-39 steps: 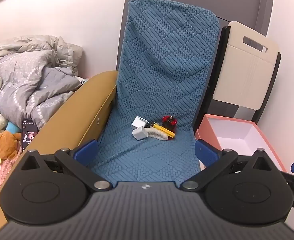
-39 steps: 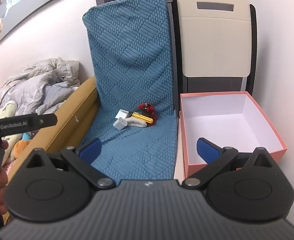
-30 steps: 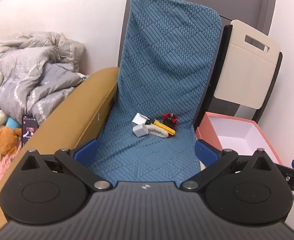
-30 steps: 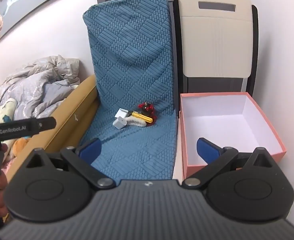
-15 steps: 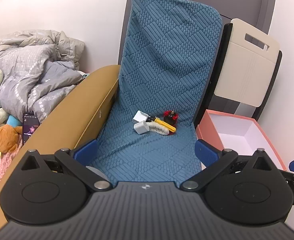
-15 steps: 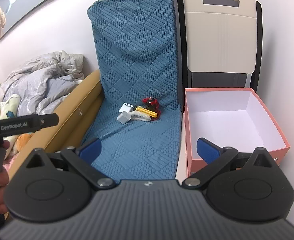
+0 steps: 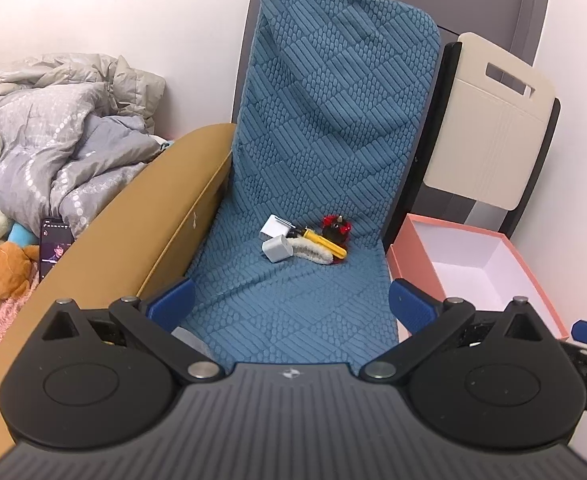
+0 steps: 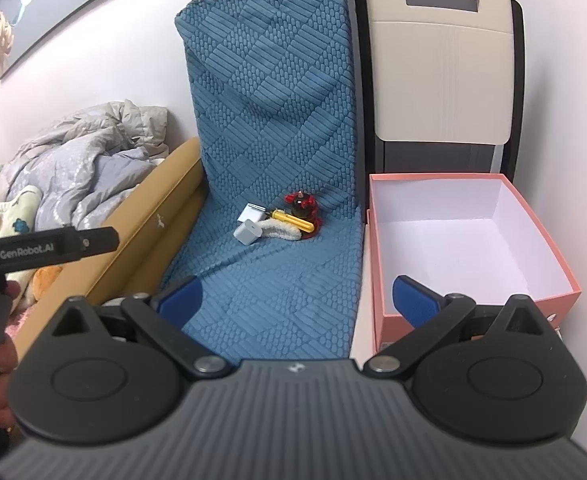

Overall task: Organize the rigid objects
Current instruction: 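Move both tools toward the objects on the blue seat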

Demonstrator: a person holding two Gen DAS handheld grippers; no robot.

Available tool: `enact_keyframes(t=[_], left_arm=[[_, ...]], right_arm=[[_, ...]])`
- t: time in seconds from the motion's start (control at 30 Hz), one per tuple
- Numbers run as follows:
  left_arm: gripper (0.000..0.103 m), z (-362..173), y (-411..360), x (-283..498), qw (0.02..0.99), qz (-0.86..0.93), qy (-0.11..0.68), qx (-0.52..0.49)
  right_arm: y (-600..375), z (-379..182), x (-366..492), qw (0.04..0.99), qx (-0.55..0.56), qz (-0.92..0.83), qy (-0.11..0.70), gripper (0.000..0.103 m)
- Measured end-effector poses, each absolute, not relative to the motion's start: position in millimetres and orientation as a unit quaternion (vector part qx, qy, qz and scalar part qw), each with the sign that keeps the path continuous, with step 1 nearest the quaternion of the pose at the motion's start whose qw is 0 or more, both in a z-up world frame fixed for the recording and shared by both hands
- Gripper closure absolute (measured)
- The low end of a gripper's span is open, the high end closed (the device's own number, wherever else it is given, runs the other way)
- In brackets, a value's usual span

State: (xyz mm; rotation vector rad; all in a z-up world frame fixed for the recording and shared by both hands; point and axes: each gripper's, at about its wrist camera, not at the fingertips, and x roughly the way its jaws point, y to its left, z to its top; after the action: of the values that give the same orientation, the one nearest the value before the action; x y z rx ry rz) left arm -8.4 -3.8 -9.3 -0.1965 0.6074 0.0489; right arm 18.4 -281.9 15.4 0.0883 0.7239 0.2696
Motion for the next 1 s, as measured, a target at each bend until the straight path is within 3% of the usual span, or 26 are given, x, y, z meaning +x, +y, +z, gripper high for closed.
enact_keyframes(t=[1.0], left_arm=[[0.0, -22, -9, -4, 0.95, 0.015, 0.298, -0.095]], right_arm=[[-284, 1, 20, 0.921, 0.05, 0.13, 0.365, 0.0]])
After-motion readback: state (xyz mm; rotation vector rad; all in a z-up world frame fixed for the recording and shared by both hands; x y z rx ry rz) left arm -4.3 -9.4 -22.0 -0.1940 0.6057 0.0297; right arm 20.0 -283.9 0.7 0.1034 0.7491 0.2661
